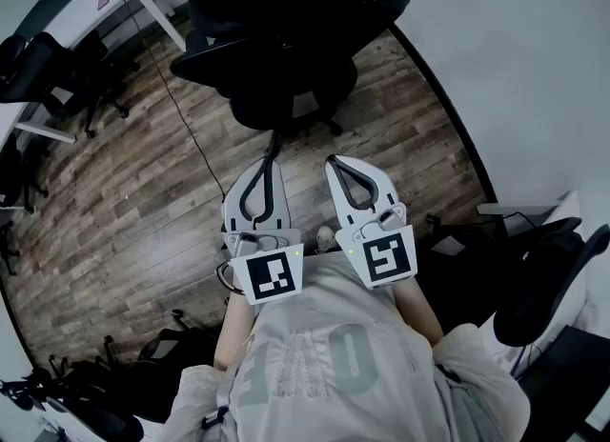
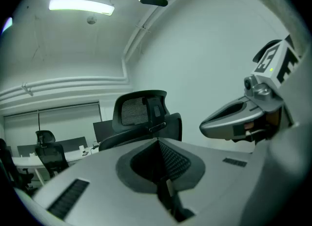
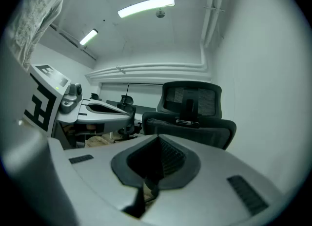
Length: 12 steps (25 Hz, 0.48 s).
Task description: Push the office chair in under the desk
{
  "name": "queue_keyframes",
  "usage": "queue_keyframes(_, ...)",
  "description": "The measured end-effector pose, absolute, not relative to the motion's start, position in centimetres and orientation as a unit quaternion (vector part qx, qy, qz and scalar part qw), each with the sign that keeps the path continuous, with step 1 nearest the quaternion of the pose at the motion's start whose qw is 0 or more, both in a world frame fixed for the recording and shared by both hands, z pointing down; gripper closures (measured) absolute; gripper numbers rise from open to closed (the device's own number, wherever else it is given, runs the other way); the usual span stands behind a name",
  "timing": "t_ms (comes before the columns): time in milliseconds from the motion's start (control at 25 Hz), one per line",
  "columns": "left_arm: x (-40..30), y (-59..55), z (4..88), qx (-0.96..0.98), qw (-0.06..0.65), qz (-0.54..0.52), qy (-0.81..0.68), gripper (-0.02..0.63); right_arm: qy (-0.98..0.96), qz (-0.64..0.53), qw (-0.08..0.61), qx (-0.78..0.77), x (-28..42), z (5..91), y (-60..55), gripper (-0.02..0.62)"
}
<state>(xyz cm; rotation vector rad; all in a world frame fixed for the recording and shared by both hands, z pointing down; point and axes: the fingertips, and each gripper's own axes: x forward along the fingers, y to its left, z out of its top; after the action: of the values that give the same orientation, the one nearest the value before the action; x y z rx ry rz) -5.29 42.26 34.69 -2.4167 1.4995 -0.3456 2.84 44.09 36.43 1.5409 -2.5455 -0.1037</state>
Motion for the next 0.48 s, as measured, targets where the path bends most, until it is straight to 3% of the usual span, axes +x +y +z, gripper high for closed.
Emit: queue_keyframes(480, -5.4, 41.2, 35.2, -0.819, 0.097, -0.101, 0.557, 0.589, -0.831, -0.009, 0.06, 0.553, 7.8, 36.9, 43.4, 0.575)
